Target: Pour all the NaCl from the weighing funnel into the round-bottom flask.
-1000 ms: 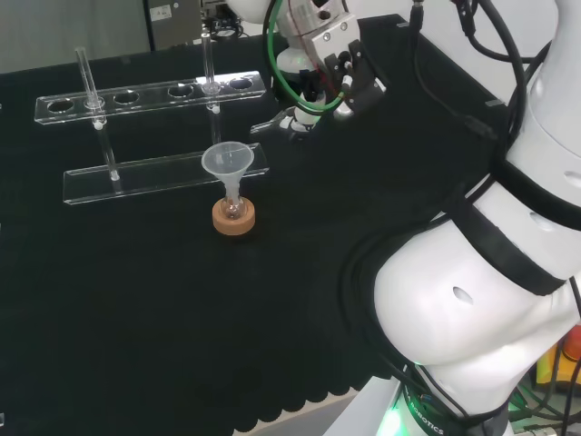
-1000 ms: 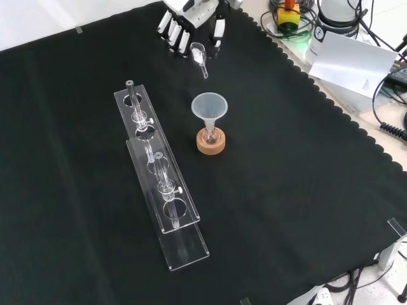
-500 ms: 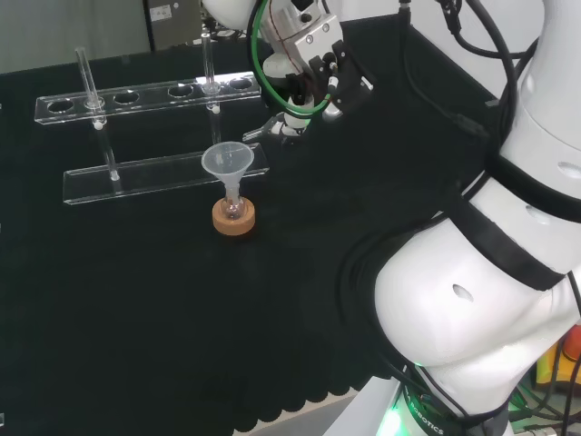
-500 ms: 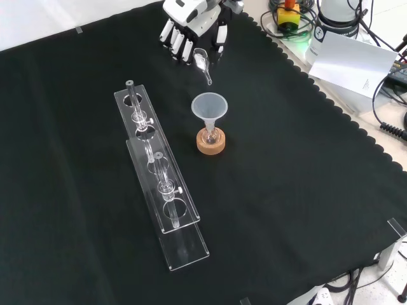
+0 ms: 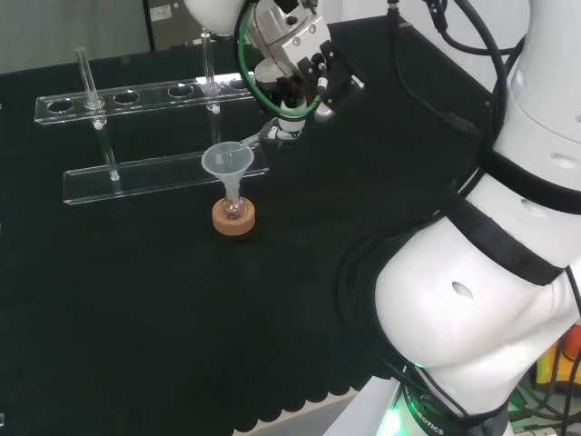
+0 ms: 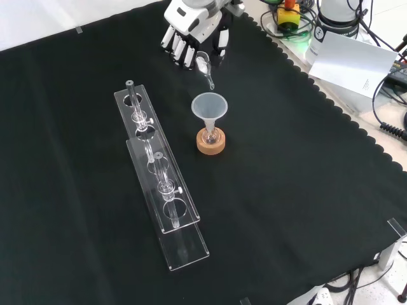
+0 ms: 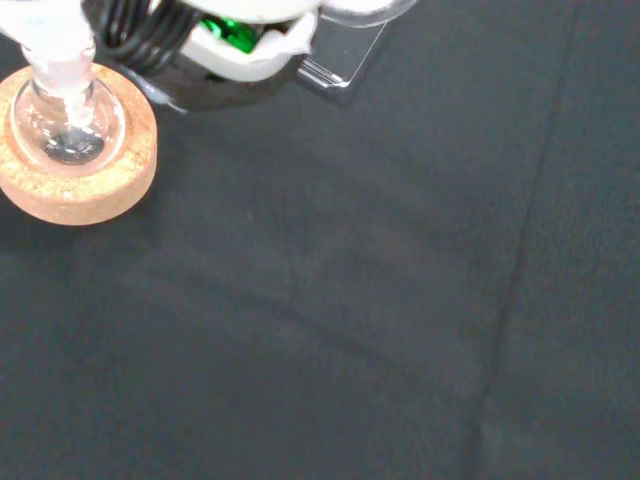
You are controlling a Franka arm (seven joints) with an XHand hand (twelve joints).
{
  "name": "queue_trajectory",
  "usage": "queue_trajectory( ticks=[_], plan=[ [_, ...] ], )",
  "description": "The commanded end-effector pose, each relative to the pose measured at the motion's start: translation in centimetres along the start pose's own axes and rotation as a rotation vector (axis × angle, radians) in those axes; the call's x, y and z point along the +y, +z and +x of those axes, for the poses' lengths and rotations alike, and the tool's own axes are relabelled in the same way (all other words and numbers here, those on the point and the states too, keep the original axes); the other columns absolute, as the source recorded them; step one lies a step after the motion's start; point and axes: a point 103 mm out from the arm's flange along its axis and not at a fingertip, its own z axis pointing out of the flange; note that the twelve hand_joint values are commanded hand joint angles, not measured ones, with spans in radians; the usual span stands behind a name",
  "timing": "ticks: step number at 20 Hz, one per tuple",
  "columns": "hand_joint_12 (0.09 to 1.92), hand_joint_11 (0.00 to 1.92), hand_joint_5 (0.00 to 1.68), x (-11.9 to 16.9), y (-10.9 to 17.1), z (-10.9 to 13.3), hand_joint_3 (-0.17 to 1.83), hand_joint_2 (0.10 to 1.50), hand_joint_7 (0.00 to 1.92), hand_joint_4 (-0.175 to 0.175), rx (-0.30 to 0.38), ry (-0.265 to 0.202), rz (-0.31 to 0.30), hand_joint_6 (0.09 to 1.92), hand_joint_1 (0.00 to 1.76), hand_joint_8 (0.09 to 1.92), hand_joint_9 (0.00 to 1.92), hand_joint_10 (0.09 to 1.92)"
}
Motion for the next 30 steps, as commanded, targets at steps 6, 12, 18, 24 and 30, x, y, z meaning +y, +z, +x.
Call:
queue_trajectory(
  ticks=[6,12,18,24,30],
  plan=[
    [1.27,0.44,1.04,0.5,-0.2,0.6,0.69,0.75,0.67,0.175,-0.071,-0.016,0.037,1.09,1.05,0.69,0.89,0.51],
    [1.27,0.44,1.04,0.9,-0.7,1.1,0.70,0.75,0.67,0.175,-0.101,-0.014,0.059,1.08,1.05,0.69,0.89,0.51],
    [1.28,0.43,1.05,1.1,-0.7,1.4,0.70,0.74,0.68,0.175,-0.126,-0.007,0.082,1.08,1.05,0.69,0.89,0.51],
    [1.28,0.43,1.05,1.2,-1.3,1.8,0.71,0.74,0.69,0.175,-0.154,0.007,0.078,1.08,1.05,0.69,0.90,0.51],
    [1.28,0.43,1.05,1.4,-1.9,1.8,0.71,0.74,0.70,0.175,-0.181,0.017,0.084,1.08,1.05,0.69,0.90,0.51]
  ],
)
